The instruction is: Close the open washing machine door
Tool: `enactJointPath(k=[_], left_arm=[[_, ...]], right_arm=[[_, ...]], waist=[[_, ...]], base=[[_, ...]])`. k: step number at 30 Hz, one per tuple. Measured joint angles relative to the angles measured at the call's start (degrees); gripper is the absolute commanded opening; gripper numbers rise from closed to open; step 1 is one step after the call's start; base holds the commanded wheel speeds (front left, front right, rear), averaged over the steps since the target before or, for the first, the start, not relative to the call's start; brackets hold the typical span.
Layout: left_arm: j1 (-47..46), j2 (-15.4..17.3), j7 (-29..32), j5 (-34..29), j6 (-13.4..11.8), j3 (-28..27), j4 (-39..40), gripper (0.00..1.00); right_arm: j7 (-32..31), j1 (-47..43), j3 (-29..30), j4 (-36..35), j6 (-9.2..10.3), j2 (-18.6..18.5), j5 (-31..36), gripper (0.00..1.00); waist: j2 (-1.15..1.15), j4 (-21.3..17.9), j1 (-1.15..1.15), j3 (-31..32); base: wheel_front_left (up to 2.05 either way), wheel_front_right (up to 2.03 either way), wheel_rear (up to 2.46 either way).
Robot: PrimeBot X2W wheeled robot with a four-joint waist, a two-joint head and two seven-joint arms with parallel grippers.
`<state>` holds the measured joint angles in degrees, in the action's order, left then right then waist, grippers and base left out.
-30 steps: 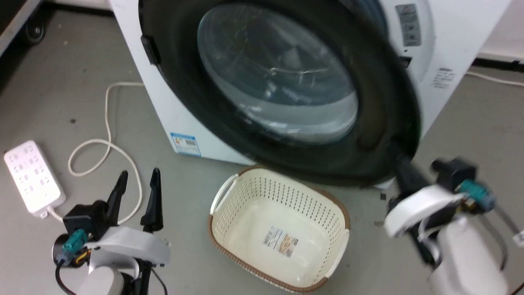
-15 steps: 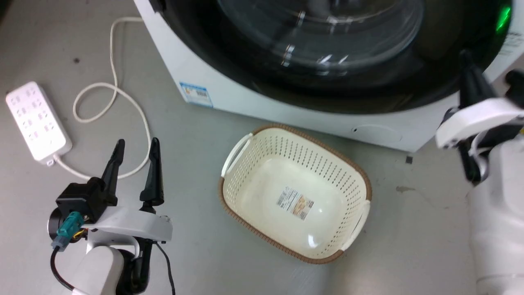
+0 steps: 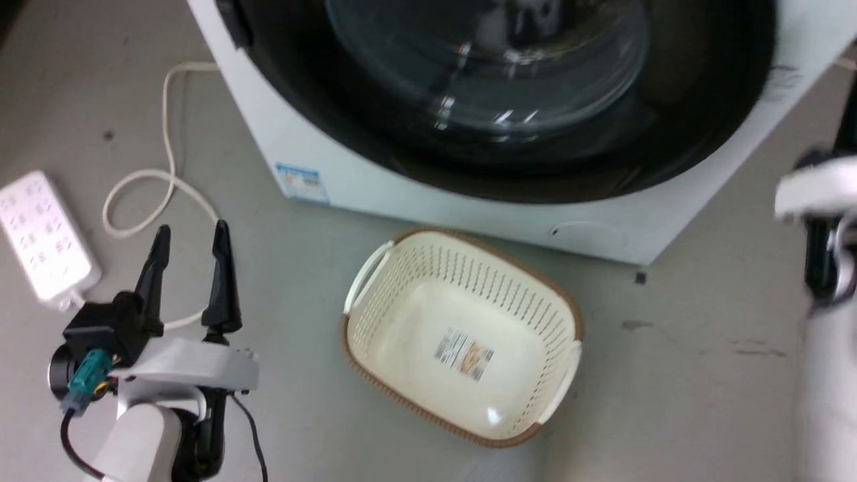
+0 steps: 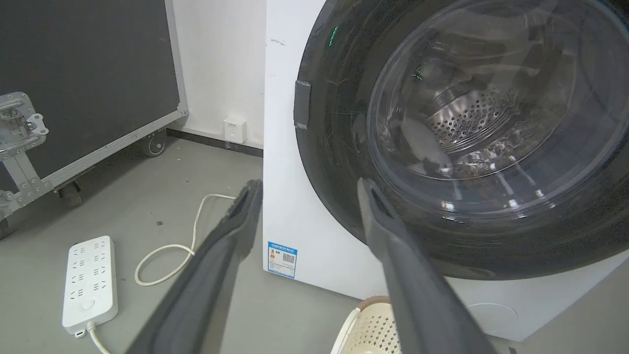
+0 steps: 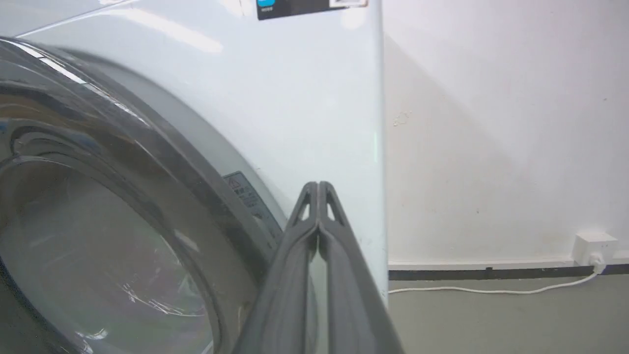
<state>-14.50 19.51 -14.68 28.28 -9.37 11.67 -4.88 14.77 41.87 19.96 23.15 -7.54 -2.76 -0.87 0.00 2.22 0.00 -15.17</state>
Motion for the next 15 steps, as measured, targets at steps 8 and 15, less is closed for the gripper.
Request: enactJointPath(k=[8,15], left_arm=[[4.09,-1.11,0.0,-1.09,0.47,-2.92,-0.85,1.0],[5.17,-2.93,-0.01,-1.07,1.59,-2.47,-4.12,1.0]], right_arm=[[-0.02,-20.77,-10.36,-10.14,0.02,-0.08,-5.36,0.0],[-0.02,-33.55,-13.6,-13.3,0.02,-0.05,-7.09,0.0]], waist=[[0.0,-5.19,-0.02,7.98],[0.0,-8.18,-0.02,14.25]], base=[[0.0,0.0,0.0],[0.0,0.0,0.0]])
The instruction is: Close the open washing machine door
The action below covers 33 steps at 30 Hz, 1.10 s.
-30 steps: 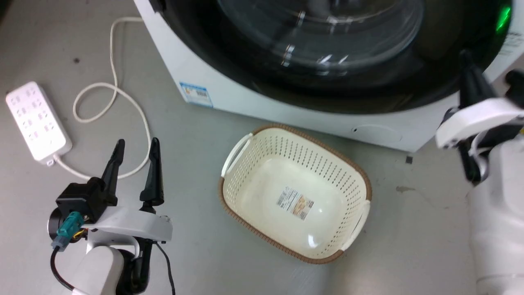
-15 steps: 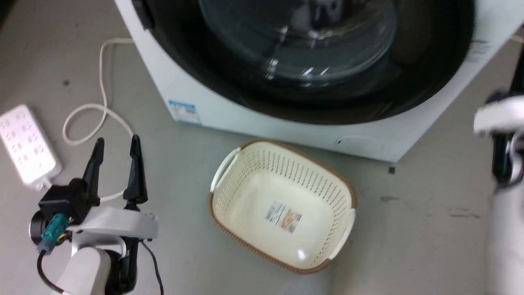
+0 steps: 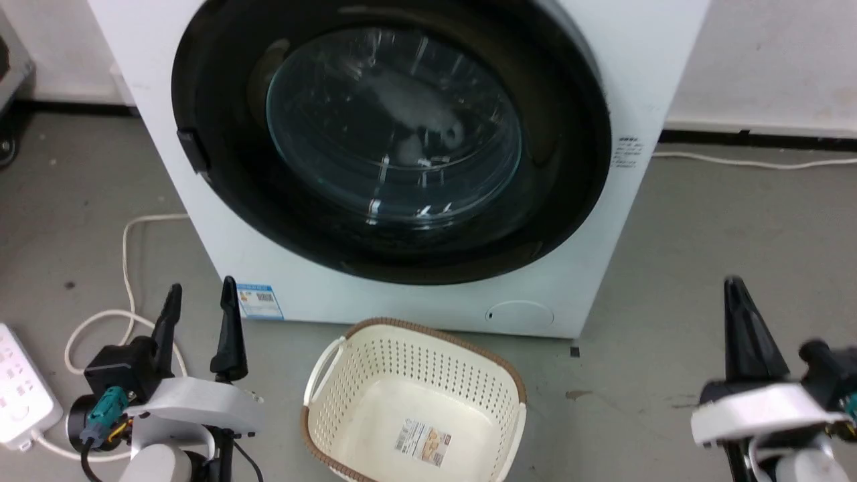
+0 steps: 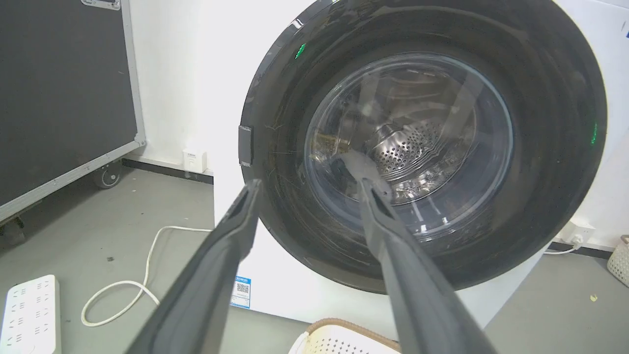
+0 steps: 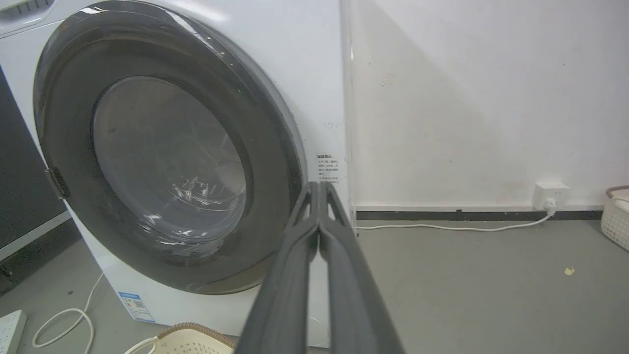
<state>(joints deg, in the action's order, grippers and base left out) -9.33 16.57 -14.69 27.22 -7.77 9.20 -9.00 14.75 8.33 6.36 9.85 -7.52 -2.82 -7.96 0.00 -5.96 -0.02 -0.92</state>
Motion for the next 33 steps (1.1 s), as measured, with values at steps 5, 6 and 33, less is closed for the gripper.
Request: enactJointPath(k=[5,6,33], left_arm=[[0.0,-1.23,0.1,1.36,0.41,0.36,-2.98,1.0],[0.0,-1.43,0.14,1.66,0.49,0.45,-3.49,1.0],[0.6,-0.88,1.88,2.75,1.98,2.77,-8.86,1.0]], right_arm=[[0.0,-4.34,-0.45,-0.81,0.0,-0.04,-0.87,0.0],[0.0,-4.87,-0.81,-0.49,0.0,-0.04,-0.89,0.0],[-4.91,-6.45,-4.95,1.51,0.0,-0.02,-1.04,1.0]], waist=[[0.0,-0.57,0.01,2.09],[0.0,-0.57,0.01,2.31],[0.0,0.03,0.02,2.92]], base=[[0.0,0.0,0.0],[0.0,0.0,0.0],[0.0,0.0,0.0]])
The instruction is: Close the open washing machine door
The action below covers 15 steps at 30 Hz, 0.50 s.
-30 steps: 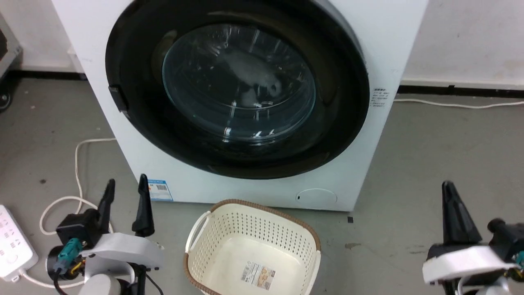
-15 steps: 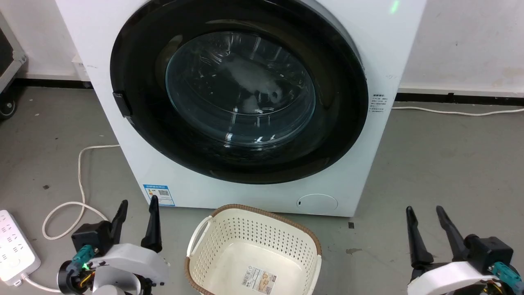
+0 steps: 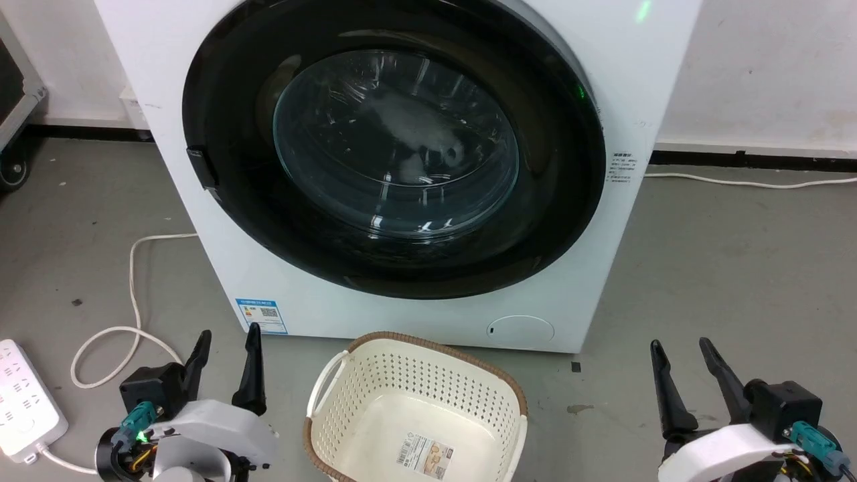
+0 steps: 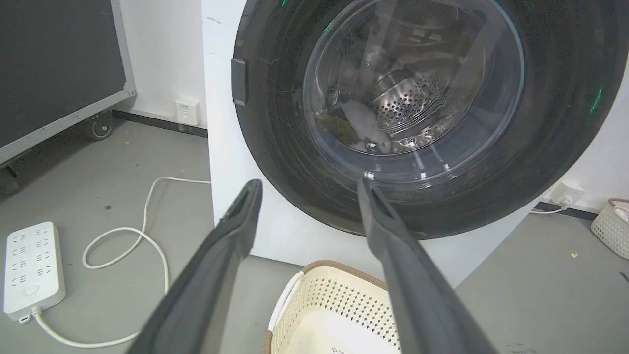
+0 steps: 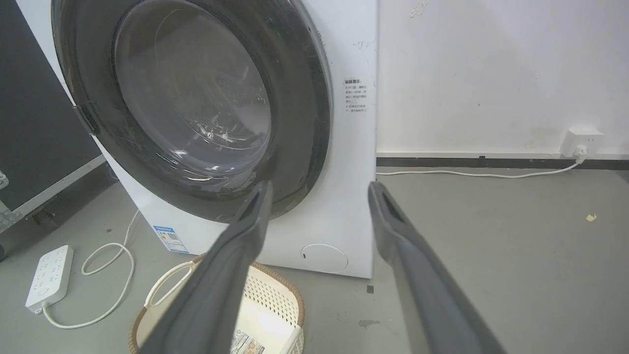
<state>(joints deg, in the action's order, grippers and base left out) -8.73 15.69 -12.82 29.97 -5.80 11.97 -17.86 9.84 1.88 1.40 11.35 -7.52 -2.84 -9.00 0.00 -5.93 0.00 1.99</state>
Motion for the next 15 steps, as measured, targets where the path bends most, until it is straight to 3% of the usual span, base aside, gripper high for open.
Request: enactJointPath(k=[13,14,15], left_arm=[[-0.16,-0.11,0.02,0.99,0.0,0.07,0.68,1.0],[-0.16,-0.12,0.02,0.99,-0.02,0.13,0.69,0.0],[-0.16,-0.15,0.02,0.99,-0.08,0.1,0.68,0.0]], right_arm=[[-0.15,0.01,-0.13,-0.16,0.0,0.0,-0.05,1.0],[-0.15,0.01,-0.11,-0.15,0.0,0.0,-0.05,0.0],[-0.15,0.01,-0.12,-0.14,0.0,0.01,-0.07,0.0]], waist=[[0.0,0.05,0.0,-0.27],[0.0,0.05,0.0,-0.28],[0.0,0.05,0.0,-0.28]], base=[[0.0,0.0,0.0],[0.0,0.0,0.0],[0.0,0.0,0.0]])
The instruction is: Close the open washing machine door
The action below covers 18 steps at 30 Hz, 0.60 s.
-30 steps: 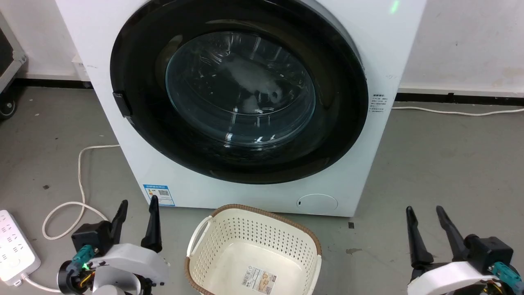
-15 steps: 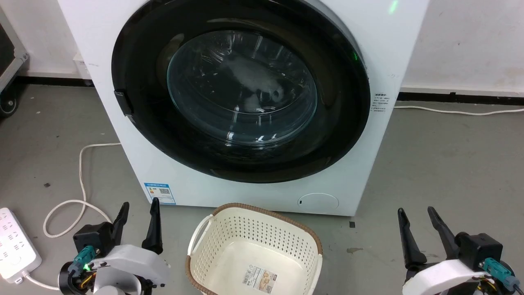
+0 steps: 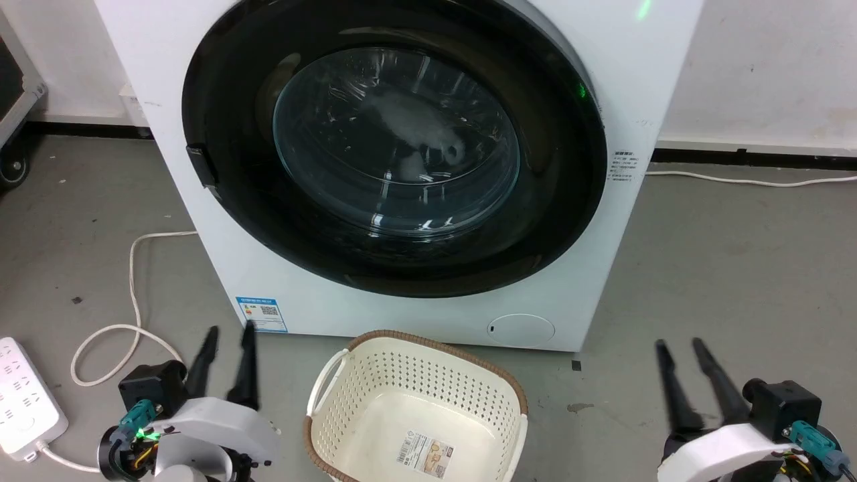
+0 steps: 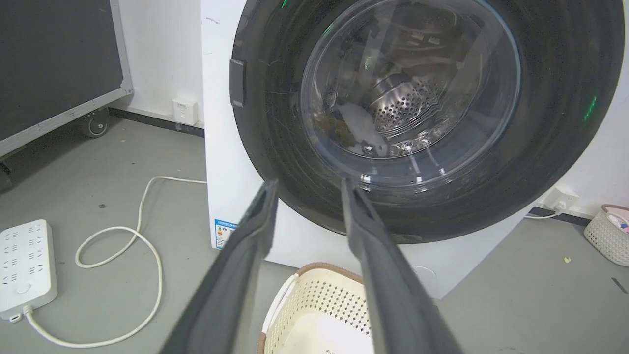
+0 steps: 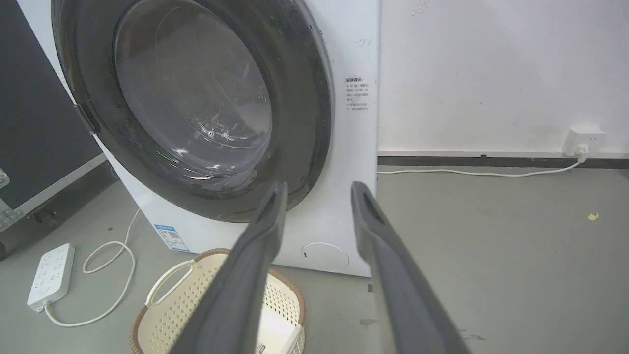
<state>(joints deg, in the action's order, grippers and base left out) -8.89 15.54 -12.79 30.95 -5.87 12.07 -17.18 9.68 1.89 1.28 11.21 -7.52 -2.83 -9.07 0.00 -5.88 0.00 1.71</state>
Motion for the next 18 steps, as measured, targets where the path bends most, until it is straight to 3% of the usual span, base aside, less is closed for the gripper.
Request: enactJointPath(k=[18], left_arm=[[0.27,-1.24,1.24,-3.16,0.52,-1.19,1.68,0.0]], right_arm=[[-1.03,0.01,-0.05,-0.85,0.0,0.0,0.59,0.0]], waist=[[0.0,0.7,0.0,-0.21]], base=[[0.0,0.0,0.0]])
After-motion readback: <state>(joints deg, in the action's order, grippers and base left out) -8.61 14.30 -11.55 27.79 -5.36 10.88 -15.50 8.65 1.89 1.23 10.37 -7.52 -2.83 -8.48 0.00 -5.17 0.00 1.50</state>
